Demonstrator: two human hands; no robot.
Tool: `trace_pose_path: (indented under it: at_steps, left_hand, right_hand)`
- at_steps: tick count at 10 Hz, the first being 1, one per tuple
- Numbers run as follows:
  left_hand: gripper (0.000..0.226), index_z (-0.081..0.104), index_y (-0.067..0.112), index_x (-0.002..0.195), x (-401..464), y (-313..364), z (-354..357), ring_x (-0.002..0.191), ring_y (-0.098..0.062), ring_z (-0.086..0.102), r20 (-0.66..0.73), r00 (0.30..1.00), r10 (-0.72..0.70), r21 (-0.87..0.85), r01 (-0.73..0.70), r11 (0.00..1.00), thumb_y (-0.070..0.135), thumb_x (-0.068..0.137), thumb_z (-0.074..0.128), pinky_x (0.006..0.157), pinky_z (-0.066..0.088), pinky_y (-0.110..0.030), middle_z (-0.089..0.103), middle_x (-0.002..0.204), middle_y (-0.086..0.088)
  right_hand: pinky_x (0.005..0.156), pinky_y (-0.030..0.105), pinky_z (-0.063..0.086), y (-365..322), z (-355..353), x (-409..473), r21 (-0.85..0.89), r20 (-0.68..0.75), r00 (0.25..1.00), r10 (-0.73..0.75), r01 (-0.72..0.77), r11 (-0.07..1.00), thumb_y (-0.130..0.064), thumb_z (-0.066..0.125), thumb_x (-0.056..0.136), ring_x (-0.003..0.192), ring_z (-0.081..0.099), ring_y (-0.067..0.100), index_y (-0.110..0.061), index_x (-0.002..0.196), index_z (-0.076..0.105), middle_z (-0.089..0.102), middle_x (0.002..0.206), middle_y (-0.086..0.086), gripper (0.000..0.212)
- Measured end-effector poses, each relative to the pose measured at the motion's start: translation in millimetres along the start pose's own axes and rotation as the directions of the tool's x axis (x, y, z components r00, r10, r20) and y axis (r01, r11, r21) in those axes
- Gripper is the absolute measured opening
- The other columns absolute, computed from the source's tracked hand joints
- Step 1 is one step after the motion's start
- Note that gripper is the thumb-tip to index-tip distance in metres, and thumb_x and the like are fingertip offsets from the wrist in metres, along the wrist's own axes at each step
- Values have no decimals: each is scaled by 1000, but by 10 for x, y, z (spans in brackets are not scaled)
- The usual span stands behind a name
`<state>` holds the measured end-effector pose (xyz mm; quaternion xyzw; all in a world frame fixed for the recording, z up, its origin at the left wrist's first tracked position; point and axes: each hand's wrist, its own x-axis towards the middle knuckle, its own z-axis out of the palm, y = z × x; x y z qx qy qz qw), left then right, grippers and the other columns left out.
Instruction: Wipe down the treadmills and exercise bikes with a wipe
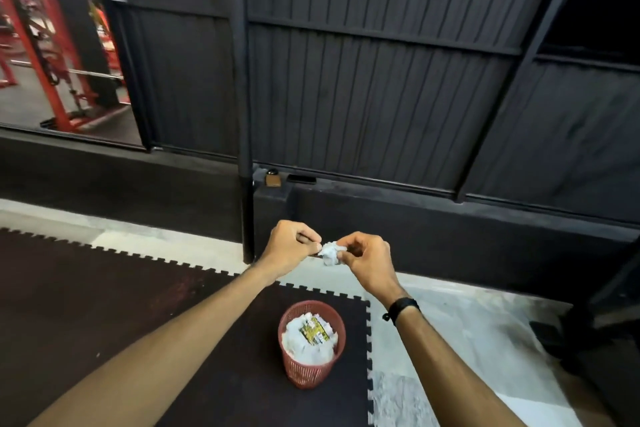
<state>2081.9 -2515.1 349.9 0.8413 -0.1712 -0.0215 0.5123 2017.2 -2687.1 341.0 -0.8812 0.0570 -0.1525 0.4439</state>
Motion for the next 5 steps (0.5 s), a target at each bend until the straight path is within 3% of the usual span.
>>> trace_pose_path:
  at_steps: [1, 3, 5]
  left_hand:
    - [17, 76, 20, 79, 509, 3, 78, 66, 1, 64, -6, 1000, -15, 56, 15, 998, 3, 79, 78, 64, 48, -13, 71, 72, 10]
    - [11, 77, 18, 85, 1154, -225, 226, 77, -6, 68, -44, 996, -79, 91, 83, 992, 8, 82, 73, 74, 54, -23, 72, 76, 6]
    - [10, 77, 14, 92, 1545, -427, 222, 83, -5, 65, 10, 990, -143, 63, 142, 988, 9, 87, 71, 72, 47, -17, 73, 84, 2]
  right_hand:
    - [70, 17, 55, 227, -31, 572, -62, 35, 999, 2, 0, 998, -6, 73, 88, 81, 68, 6, -12, 95, 75, 73, 89, -3, 10]
    - [82, 23, 51, 524, 144, 1358, -152, 99, 994, 50, -35, 988, -13, 69, 92, 89, 64, 11, -9, 112, 72, 71, 100, 2, 20]
    - [69, 6, 44, 737, 219, 1634, -136, 139, 977, 162, -143, 980, -15, 68, 95, 88, 66, 11, -8, 109, 73, 69, 93, 0, 17]
